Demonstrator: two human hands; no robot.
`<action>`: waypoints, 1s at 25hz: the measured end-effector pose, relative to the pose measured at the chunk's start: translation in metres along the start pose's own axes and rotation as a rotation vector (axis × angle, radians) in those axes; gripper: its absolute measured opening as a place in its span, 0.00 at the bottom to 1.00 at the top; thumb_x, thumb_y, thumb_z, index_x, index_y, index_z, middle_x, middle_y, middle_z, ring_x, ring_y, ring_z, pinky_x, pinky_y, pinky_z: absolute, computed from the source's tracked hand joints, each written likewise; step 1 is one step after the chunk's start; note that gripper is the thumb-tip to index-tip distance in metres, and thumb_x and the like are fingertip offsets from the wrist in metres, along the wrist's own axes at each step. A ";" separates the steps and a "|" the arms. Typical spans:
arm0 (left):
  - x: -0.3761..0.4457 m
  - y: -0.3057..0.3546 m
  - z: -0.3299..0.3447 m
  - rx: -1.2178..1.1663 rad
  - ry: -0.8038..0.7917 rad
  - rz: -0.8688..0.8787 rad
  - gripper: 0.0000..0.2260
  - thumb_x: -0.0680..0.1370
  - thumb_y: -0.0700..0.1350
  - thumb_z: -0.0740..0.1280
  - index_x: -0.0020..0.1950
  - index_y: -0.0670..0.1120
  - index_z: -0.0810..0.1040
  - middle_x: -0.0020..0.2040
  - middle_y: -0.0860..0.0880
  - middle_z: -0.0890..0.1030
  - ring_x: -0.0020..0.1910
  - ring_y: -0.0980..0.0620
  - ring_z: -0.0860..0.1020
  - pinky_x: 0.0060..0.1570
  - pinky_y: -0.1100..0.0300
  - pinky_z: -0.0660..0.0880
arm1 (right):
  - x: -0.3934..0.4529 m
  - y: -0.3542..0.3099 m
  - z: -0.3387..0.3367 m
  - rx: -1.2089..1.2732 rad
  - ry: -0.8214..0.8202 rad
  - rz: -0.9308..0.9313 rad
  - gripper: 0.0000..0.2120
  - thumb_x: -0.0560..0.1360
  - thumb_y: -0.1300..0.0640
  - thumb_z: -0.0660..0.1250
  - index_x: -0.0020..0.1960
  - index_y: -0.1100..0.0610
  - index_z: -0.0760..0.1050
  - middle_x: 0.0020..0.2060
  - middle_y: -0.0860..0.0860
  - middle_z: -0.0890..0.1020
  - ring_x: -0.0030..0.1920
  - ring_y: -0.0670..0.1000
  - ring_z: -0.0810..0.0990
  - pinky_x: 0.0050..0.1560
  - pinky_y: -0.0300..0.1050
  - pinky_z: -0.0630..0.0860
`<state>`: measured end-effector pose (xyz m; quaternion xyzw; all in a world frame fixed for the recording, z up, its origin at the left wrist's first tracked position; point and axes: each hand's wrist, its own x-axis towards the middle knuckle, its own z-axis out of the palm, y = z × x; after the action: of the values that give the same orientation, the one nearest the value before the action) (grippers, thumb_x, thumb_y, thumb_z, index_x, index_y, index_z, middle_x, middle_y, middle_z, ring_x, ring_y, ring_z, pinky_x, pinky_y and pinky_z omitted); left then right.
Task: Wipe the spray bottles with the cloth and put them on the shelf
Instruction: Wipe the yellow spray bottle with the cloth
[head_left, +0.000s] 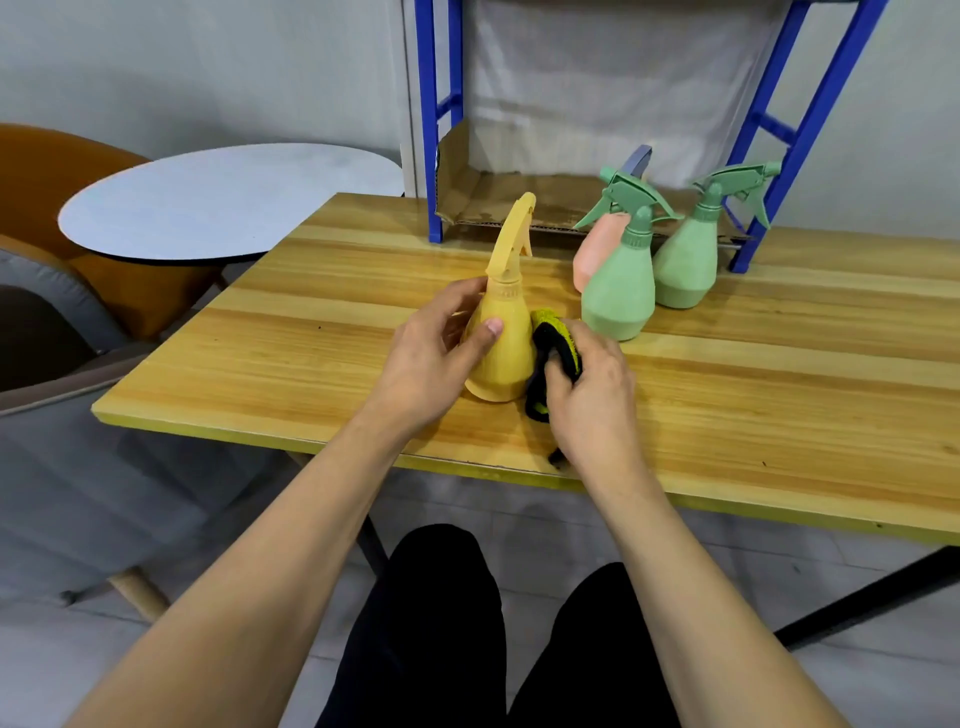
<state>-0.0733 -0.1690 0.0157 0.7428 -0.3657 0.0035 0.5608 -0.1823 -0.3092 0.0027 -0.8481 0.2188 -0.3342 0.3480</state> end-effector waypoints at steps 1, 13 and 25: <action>0.000 0.001 0.001 0.001 0.004 -0.001 0.20 0.82 0.50 0.70 0.74 0.51 0.74 0.64 0.56 0.81 0.66 0.58 0.79 0.67 0.50 0.77 | 0.004 -0.002 -0.003 0.005 -0.006 0.011 0.18 0.80 0.58 0.65 0.69 0.50 0.76 0.61 0.53 0.79 0.62 0.54 0.78 0.59 0.36 0.68; -0.004 0.004 0.005 0.015 0.037 0.016 0.21 0.82 0.51 0.69 0.74 0.50 0.74 0.67 0.54 0.80 0.66 0.60 0.78 0.67 0.52 0.77 | 0.002 -0.014 -0.001 0.151 0.065 -0.024 0.18 0.79 0.59 0.68 0.69 0.50 0.77 0.61 0.51 0.78 0.63 0.51 0.77 0.62 0.37 0.70; -0.001 0.003 0.009 0.154 0.137 -0.038 0.22 0.80 0.55 0.70 0.73 0.52 0.73 0.65 0.52 0.79 0.62 0.56 0.79 0.63 0.50 0.79 | -0.021 -0.003 0.008 0.099 0.031 -0.047 0.23 0.78 0.55 0.69 0.72 0.46 0.72 0.61 0.50 0.73 0.61 0.52 0.76 0.63 0.47 0.74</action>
<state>-0.0794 -0.1758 0.0144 0.7886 -0.3111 0.0720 0.5255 -0.1906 -0.2912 -0.0077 -0.8295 0.1875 -0.3656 0.3782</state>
